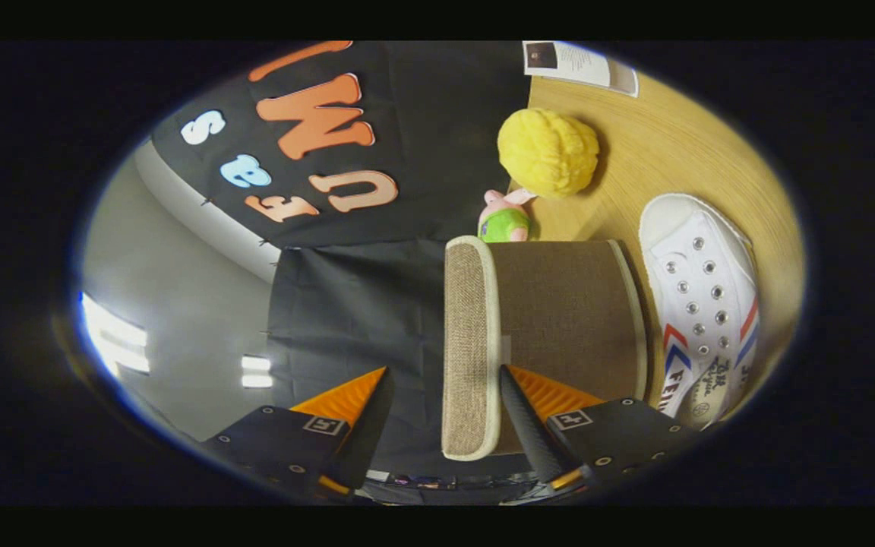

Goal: Open the storage box then place both shoes into the box .Put the left shoe in first, then the right shoe, with the right side of both shoes facing outward in a uniform manner.

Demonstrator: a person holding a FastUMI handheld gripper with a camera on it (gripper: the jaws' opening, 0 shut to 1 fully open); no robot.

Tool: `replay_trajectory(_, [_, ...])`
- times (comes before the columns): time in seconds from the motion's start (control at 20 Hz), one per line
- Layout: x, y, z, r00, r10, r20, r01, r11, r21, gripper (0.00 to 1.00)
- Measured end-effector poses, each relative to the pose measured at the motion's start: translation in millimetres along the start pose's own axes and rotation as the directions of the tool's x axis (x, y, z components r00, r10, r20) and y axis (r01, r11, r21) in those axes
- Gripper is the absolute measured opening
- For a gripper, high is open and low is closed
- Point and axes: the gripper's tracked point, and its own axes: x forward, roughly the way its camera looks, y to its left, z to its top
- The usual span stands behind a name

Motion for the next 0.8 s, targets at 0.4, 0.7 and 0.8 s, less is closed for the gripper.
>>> replay_trajectory(0.4, [23.2, -27.2, -14.4, 0.967, -0.244, 0.072, 0.251, 0.96, -0.126, 0.01])
replay_trajectory(0.7, [52.6, 56.5, -17.3, 0.967, -0.205, 0.152, 0.231, 0.956, -0.179, 0.01])
replay_trajectory(0.8, [72.0, 83.3, -27.5, 0.966, -0.203, 0.163, 0.236, 0.946, -0.221, 0.02])
